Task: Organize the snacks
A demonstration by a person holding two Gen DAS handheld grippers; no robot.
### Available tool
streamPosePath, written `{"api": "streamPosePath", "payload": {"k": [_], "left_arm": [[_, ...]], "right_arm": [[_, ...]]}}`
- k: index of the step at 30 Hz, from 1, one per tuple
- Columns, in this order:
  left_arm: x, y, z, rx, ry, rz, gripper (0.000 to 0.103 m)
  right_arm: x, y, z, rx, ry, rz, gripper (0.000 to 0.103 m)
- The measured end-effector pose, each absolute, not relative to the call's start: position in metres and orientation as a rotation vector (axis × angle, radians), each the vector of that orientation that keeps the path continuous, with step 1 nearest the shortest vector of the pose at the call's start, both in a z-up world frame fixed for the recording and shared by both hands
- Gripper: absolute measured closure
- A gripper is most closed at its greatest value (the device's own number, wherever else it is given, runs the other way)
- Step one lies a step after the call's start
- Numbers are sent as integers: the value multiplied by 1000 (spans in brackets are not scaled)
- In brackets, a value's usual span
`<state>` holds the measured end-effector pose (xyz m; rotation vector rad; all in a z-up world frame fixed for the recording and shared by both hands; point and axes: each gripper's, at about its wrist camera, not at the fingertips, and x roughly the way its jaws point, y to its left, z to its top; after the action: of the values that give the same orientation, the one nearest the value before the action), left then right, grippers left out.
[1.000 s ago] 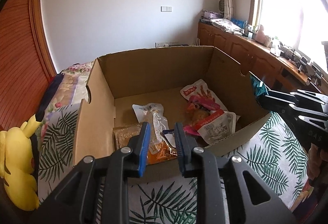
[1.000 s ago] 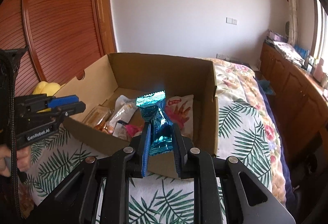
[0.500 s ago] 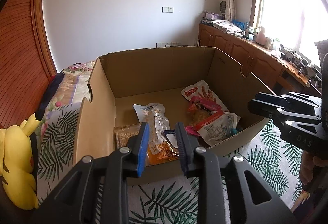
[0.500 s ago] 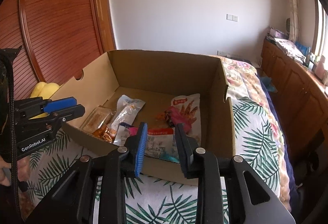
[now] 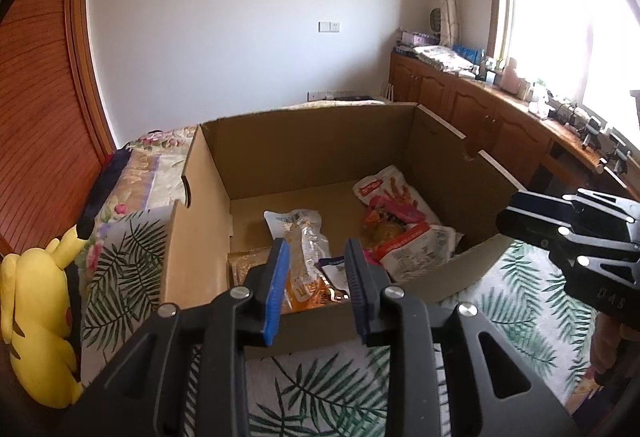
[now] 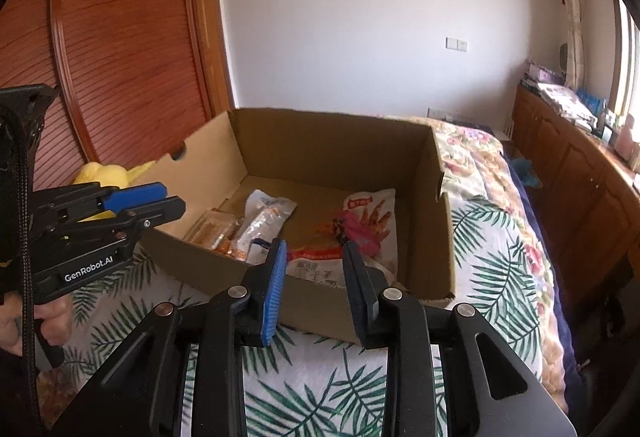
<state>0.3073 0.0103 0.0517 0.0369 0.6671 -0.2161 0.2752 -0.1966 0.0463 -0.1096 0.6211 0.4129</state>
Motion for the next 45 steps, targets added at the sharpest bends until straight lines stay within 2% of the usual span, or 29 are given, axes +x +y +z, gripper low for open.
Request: {"api": "streamPosePath", "payload": {"k": [15,21,24,26,29,45], "left_arm": [[223,6,113,54,564,-248,54],[197,1,118,90,537,-240,49],[186,-2,116,110,513,-230,33],[180,-3,115,107,496,-226,30],[174,-2,111,94,495,-220,27],[115,-11,88,90,510,-138,24]], "right_arm": [[202,-207,84,-63,532,388,50],[181,-216,87,-47,500,354,34],[172,-219,86,-56,484,335,27],[167,-222,84,-47,479,331,20],[157,-227,82,-36,474,333,14],[103,-246,67,-23,462,273,11]]}}
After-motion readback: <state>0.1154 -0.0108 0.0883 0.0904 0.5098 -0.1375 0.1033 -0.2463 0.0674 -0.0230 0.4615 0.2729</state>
